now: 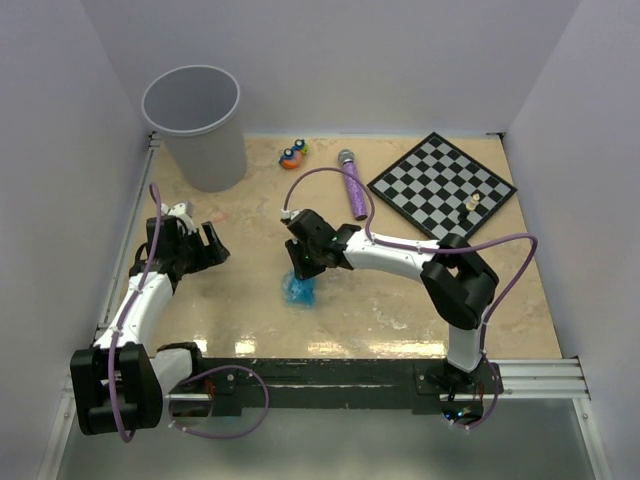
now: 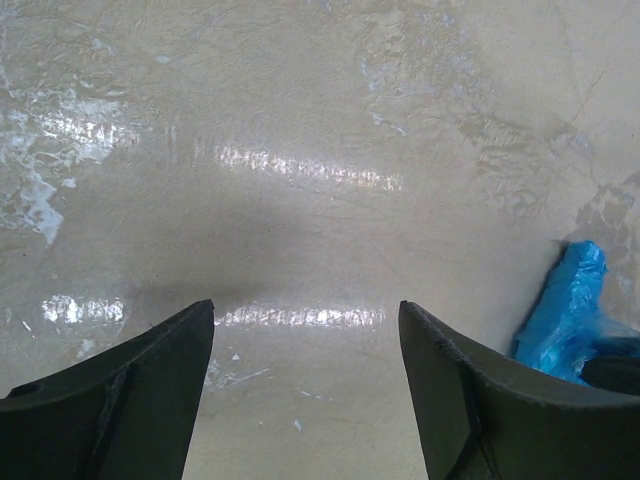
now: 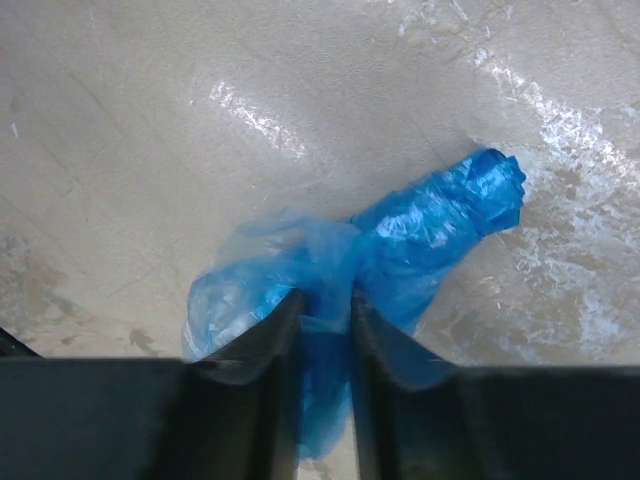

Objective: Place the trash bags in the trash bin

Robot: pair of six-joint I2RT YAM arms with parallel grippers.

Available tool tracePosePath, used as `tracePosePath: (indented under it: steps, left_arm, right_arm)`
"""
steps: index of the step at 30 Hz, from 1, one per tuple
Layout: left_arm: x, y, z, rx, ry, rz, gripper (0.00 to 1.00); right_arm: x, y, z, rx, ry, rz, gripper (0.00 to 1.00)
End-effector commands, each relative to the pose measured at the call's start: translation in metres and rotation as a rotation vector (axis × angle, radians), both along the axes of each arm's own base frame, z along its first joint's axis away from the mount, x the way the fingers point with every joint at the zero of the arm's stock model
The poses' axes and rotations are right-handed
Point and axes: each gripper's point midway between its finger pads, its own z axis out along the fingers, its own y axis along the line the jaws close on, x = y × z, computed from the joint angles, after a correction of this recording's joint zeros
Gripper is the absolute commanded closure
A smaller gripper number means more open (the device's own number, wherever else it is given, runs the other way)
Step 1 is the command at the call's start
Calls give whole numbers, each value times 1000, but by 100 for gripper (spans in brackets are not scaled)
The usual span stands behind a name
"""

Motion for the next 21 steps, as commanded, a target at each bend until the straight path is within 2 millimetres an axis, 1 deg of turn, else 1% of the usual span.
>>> tracePosePath:
  steps: [1, 2, 4, 6, 8, 9, 10, 11, 12, 13, 14, 16, 18, 19, 21]
  left_arm:
    - [11, 2, 18, 9, -53, -5, 21]
    - [11, 2, 17, 7, -53, -7, 21]
    - [9, 1, 16, 1, -50, -5, 21]
    - [7, 4, 13, 8, -40, 17, 23]
    - [2, 15, 3, 39, 8, 87, 23]
    - [0, 16, -2, 40, 23, 96, 22]
    - [-1, 12, -8, 24, 36, 77, 21]
    - [-2, 4, -10, -11, 36, 45, 21]
    - [-2, -6, -12, -57, 30, 10, 20]
    - [-5, -24, -11, -140, 22, -50, 20]
    - [-7, -37, -12, -207, 13, -85, 20]
    - [-9, -56, -14, -286, -4, -128, 20]
    - [-6, -63, -15, -292, -31, -152, 19]
    - [-3, -63, -16, -282, -33, -156, 19]
    - [3, -58, -19, -244, -33, -157, 19]
  right_arm:
    - [15, 20, 35, 83, -80, -7, 83]
    - [17, 23, 40, 93, -92, -3, 90]
    - [20, 35, 57, 152, -118, 32, 100]
    - [17, 51, 80, 237, -133, 99, 100]
    - [11, 65, 110, 325, -156, 190, 100]
    - [8, 67, 122, 348, -168, 217, 100]
    - [6, 65, 137, 372, -187, 253, 100]
    - [5, 59, 151, 389, -214, 284, 100]
    - [6, 51, 161, 392, -241, 309, 100]
    - [9, 40, 171, 389, -275, 325, 100]
    - [11, 29, 179, 386, -308, 353, 100]
    - [15, 6, 191, 373, -363, 387, 100]
    - [21, -19, 205, 363, -412, 389, 100]
    - [24, -31, 215, 347, -454, 396, 100]
    - [29, -51, 223, 313, -500, 387, 100]
